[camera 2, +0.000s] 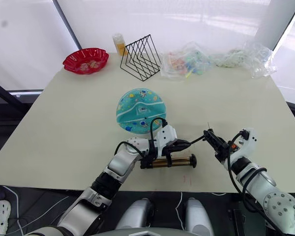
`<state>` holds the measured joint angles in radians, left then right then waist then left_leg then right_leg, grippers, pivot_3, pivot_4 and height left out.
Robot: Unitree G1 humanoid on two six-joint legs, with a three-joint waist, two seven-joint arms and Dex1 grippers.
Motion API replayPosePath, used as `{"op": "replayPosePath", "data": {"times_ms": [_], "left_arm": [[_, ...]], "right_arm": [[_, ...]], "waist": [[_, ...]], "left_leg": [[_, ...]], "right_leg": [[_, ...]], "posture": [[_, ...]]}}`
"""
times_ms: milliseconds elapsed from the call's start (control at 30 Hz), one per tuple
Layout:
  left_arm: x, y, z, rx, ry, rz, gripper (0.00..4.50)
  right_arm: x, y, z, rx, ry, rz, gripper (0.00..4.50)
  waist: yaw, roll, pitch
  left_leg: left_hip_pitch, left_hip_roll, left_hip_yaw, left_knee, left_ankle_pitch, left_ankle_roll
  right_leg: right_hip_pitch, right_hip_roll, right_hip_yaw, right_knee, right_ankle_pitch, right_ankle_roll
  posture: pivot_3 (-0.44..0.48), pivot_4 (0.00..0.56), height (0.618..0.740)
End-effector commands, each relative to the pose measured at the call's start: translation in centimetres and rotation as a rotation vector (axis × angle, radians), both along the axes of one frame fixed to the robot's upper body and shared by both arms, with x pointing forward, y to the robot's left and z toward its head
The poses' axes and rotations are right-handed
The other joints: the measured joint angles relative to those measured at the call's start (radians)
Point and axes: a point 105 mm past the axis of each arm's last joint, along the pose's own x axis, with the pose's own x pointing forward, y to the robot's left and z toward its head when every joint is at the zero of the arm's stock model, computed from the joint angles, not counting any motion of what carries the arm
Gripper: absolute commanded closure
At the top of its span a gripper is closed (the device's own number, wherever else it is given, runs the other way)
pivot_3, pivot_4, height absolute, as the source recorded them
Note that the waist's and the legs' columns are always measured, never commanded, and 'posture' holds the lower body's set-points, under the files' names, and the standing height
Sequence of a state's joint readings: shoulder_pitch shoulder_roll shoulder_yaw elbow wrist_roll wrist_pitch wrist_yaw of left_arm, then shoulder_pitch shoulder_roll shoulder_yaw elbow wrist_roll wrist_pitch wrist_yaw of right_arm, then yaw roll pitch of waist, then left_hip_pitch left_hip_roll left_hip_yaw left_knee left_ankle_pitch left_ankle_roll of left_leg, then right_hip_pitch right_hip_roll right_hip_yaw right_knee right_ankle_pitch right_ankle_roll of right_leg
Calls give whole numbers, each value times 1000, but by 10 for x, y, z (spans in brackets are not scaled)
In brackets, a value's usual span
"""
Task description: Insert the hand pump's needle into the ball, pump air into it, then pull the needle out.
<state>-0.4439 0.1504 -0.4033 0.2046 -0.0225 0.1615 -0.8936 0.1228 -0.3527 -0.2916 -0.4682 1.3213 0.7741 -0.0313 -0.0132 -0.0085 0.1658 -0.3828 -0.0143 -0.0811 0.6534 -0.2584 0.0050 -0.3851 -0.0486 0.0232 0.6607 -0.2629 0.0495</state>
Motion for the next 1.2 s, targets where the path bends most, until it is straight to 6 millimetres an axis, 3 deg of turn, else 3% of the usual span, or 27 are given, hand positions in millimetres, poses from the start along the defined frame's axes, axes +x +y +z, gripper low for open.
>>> {"op": "replayPosePath", "data": {"times_ms": [33,133,567,633,667,800,900,1033,1200], "left_arm": [[-6,-6,14,-42,-40,-36,4500],[-7,-6,14,-42,-39,-41,4500],[-9,-3,14,-51,-10,-45,4500],[-7,-1,15,-55,-3,-36,3784],[-6,0,17,-60,-3,-29,3653],[-4,7,19,-70,-5,-19,1911],[-8,12,21,-77,-6,-31,274],[-13,18,36,-131,-18,-38,125],[-11,39,69,-206,-107,14,125]], "right_arm": [[0,1,13,0,-60,-4,3542],[0,0,14,8,-63,-14,4116],[0,1,19,-8,-100,1,4107],[-1,1,21,-24,-114,10,4107],[-2,0,24,-34,-132,19,4107],[-4,-2,32,-104,-203,56,4107],[-8,0,38,-159,-263,94,4107],[-14,5,38,-249,-304,166,4107],[-23,17,43,-423,-438,281,4107]], "waist": [[0,0,0],[0,0,0],[0,0,0],[0,0,0],[0,0,0],[0,0,0],[0,0,0],[0,0,0],[-1,0,1]], "left_leg": [[0,0,0,0,0,0],[0,0,0,0,0,0],[0,0,0,0,0,0],[0,0,0,0,0,0],[-1,0,0,0,0,0],[-1,0,0,0,0,0],[-1,0,0,-1,0,0],[-1,1,0,-1,0,0],[-1,1,0,-1,0,0]], "right_leg": [[0,0,0,0,0,0],[0,0,0,0,0,0],[0,0,0,0,0,0],[-1,0,0,0,0,0],[-1,0,0,0,0,0],[-1,0,0,0,0,0],[-1,0,0,0,0,0],[-1,0,0,-1,0,0],[-1,0,0,-1,-1,2]], "posture": [[0,150,740],[0,150,740],[0,150,740],[0,150,740],[0,150,740],[0,150,740],[0,150,740],[0,150,740],[0,150,740]]}}
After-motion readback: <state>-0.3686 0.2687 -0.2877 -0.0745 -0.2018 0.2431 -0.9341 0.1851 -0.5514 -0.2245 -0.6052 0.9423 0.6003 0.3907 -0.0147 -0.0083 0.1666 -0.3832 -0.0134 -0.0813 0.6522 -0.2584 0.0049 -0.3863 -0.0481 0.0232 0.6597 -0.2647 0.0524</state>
